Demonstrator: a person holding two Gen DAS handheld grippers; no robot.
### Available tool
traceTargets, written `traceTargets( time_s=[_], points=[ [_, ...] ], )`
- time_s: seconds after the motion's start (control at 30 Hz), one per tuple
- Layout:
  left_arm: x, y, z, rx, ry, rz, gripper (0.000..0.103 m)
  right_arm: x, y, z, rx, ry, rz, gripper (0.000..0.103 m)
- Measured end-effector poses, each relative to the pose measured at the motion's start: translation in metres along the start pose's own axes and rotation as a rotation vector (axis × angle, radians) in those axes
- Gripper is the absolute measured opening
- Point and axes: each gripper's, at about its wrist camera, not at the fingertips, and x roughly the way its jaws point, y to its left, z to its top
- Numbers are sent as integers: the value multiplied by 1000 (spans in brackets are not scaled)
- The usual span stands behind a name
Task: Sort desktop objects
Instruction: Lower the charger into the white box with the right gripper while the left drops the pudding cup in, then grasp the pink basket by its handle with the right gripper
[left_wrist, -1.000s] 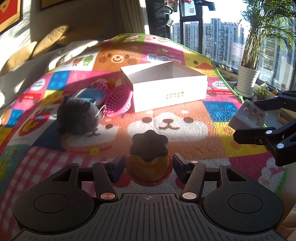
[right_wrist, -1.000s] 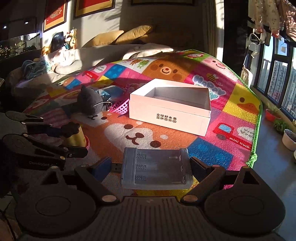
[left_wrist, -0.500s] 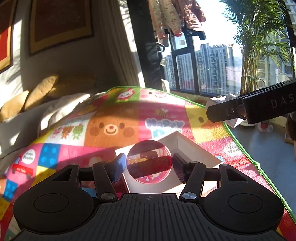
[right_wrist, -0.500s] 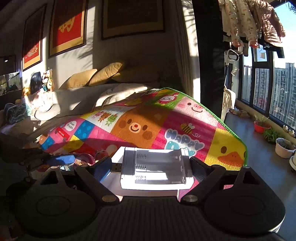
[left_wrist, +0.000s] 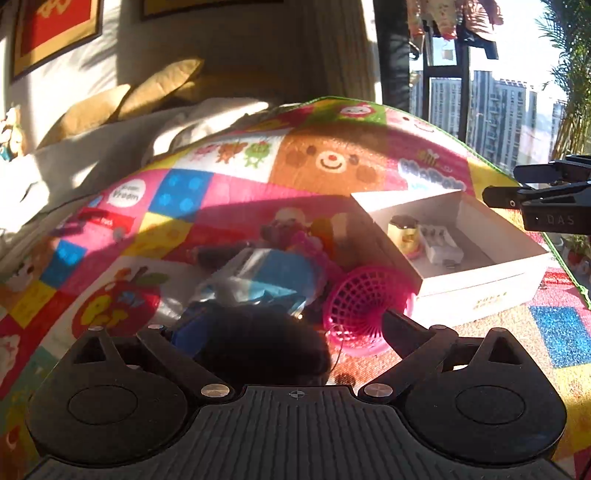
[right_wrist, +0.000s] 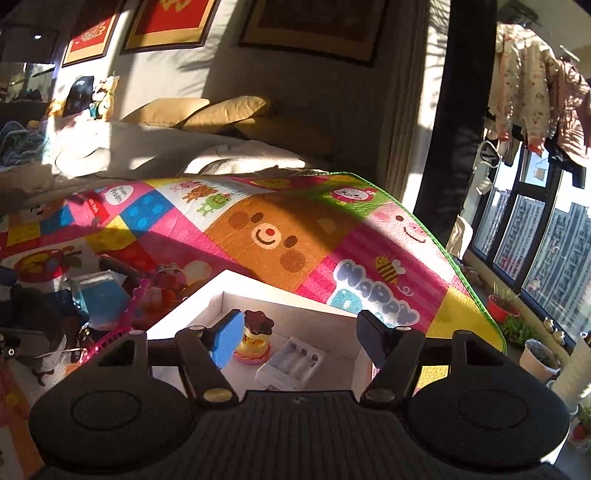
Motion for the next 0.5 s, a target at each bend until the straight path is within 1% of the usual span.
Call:
traceTargets(
  time_s=[0.03,0.1,0.13,0.17,0.27,0.37,0.43,0.47,0.5],
  points=[
    [-1,10,-6,-29,12,16,100,-5,22,-3,-60,8,50,49],
    [-4,28,-16,-90,29,32,100,-10,57,-8,-151,31,155,47],
    [-6,35,-19,-118,33,36,100,-10,70,-10,-191,33,180,47],
    [-8,40,-21,-135,32,38,101,-11,91,-14,-266,24,197,47],
    [-21,53,-29,-159,18,49,101,-17,137,-28,-482,-17,205,47],
    [-27,59,-35,-183,19,54,102,-17,165,-39,-632,-28,207,47],
    [-31,62,-38,-207,21,53,102,-12,179,-48,-728,-34,181,43],
    [-33,63,-39,-216,21,52,102,-9,184,-52,-759,-34,163,39],
    [-36,64,-41,-226,21,51,102,-5,187,-54,-779,-30,147,33]
  ],
)
